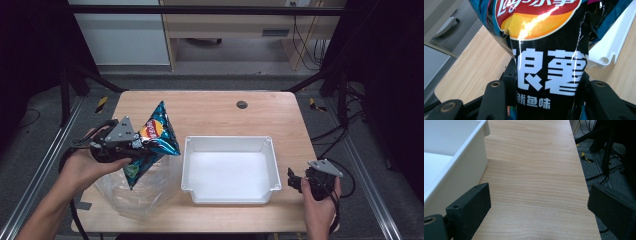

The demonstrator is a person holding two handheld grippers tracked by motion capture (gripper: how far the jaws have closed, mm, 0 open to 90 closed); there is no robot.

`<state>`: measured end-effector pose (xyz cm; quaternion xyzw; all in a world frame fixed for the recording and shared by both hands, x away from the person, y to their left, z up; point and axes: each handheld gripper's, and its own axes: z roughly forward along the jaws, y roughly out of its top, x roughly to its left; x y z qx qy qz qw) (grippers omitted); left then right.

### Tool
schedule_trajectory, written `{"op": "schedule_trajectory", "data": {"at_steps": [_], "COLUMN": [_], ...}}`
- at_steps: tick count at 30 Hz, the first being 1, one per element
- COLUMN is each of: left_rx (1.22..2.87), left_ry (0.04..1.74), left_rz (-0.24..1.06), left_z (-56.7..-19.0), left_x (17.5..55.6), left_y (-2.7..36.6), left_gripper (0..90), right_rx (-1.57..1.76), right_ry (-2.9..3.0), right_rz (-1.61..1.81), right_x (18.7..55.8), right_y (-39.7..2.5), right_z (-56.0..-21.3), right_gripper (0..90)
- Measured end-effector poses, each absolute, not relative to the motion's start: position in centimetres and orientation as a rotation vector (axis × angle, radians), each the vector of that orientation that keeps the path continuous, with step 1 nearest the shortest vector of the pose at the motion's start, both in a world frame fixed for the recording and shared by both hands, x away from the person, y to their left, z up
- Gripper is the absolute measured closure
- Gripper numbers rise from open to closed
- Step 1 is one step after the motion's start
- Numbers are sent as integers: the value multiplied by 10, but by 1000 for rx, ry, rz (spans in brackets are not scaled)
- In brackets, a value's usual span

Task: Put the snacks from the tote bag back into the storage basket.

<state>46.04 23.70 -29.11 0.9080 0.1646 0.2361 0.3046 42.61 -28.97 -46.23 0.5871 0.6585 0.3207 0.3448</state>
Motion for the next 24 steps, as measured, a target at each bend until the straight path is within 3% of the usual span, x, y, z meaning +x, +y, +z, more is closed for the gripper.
{"op": "schedule_trajectory", "data": {"at_steps": [24], "left_rx": [2422], "left_ry": [401], "left_rz": [618], "left_z": [-276], "left_x": [466], "left_y": [205], "left_gripper": [532], "right_rx": [1528], "right_ry": [1705], "right_rz": [839], "right_x": [427], "right_y": [-290], "right_z": [-462], "right_gripper": [53]}}
